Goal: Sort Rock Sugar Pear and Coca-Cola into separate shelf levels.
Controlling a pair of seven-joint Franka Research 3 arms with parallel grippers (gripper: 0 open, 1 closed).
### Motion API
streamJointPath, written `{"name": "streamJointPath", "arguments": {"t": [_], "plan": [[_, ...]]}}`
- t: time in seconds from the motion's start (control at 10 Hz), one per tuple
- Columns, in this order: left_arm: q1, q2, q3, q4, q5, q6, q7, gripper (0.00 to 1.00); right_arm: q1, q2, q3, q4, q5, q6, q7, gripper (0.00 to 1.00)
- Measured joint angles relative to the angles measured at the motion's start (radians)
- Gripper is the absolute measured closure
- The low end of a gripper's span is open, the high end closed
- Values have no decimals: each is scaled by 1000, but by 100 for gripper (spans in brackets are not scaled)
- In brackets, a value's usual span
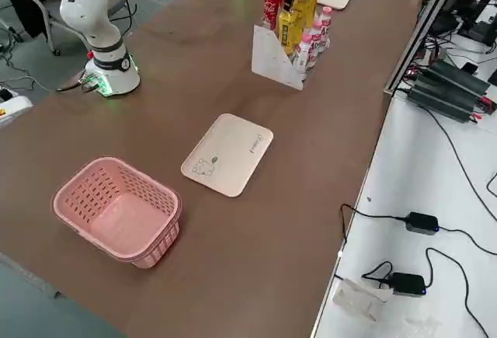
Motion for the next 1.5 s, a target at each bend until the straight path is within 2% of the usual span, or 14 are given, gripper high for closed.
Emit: {"name": "streamJointPath", "arguments": {"t": [0.1, 0.3, 0.4, 0.7, 0.8, 1.0, 1.2, 1.5], "plan": [[10, 1, -1, 1, 0, 0, 1, 0, 0, -3, 0, 2, 1, 2, 10, 52], [19, 1, -1, 7, 1, 0, 3, 0, 0, -8, 0, 3, 3, 5, 16, 40], [19, 1, -1, 16, 2, 0, 3, 0, -1, -8, 0, 3, 3, 6, 17, 26], [18, 1, -4, 26, 4, 0, 3, 0, -29, -13, -7, 17, 17, 12, 26, 14], [19, 2, -4, 26, 4, 0, 4, 0, -61, -25, -11, 29, 39, 14, 36, 2], [17, 7, -6, 26, 4, -1, 4, 0, -188, -67, -16, 47, 89, 13, 12, 0], [21, 13, -5, 26, 4, -1, 4, 0, -335, -96, -14, 51, 98, 4, -176, 0], [24, 14, -5, 27, 4, -1, 4, 0, -485, -110, -4, 42, -23, -8, -413, 0]]}}
